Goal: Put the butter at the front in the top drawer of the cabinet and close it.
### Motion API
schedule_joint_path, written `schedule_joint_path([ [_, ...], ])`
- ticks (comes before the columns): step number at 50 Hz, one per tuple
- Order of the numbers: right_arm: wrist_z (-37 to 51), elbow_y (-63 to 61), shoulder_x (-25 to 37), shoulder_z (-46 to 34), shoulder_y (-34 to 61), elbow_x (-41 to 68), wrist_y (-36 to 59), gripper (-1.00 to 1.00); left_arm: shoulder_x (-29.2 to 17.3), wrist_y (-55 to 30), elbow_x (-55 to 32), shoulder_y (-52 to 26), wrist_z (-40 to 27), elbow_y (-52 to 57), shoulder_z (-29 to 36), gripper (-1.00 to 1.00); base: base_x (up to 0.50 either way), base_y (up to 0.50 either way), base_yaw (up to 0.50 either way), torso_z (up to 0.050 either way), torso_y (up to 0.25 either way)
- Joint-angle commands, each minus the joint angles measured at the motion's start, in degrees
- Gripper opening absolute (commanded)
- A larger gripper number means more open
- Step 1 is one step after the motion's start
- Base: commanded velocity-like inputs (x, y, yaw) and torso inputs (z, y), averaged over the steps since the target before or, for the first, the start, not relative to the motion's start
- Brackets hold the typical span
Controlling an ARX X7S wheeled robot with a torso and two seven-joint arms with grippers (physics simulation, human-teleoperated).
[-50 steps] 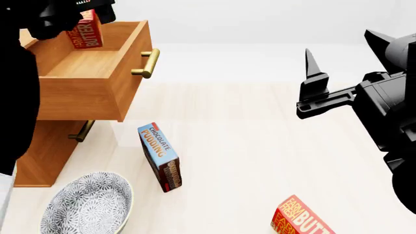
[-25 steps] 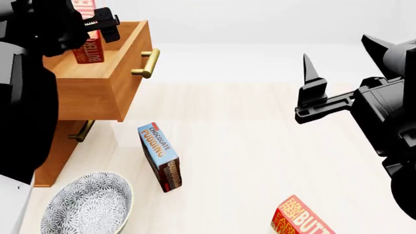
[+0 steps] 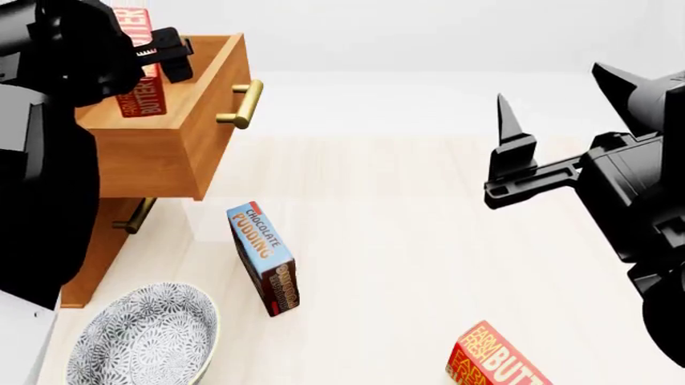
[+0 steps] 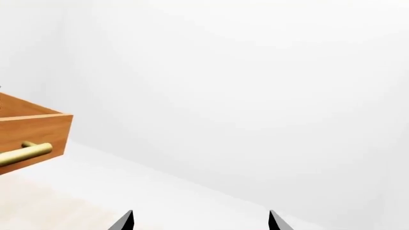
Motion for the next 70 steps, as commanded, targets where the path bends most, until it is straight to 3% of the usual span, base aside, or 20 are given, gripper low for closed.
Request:
schedule_joint_path([
  [1, 0.2, 0.0, 0.3, 0.0, -0.7, 0.4, -0.6, 1.0, -0.5, 0.7, -0.5, -0.6, -0.9, 0.0, -0.2, -1.0, 0.0, 0.0, 0.0, 0.01, 0.0],
  [59, 1.4, -0.5, 1.8, 0.7, -3.4, 2.7, -2.9, 1.0, -0.1, 0.7, -0.7, 0.9, 2.3, 0.0, 0.2, -1.0, 0.0, 0.0, 0.0, 0.0, 0.001],
  [60, 1.5, -0.6, 1.8, 0.7, -3.4, 2.8, -2.9, 1.0, -0.1, 0.2, -0.7, 0.8, 3.2, 0.0, 0.3, 1.0, 0.0, 0.0, 0.0, 0.0, 0.0],
  [70, 1.9, -1.0, 1.9, 1.0, -3.2, 3.8, -2.5, 1.0, 0.1, -0.3, -0.5, 0.5, 4.2, 0.0, -0.3, 1.0, 0.0, 0.0, 0.0, 0.0, 0.001],
])
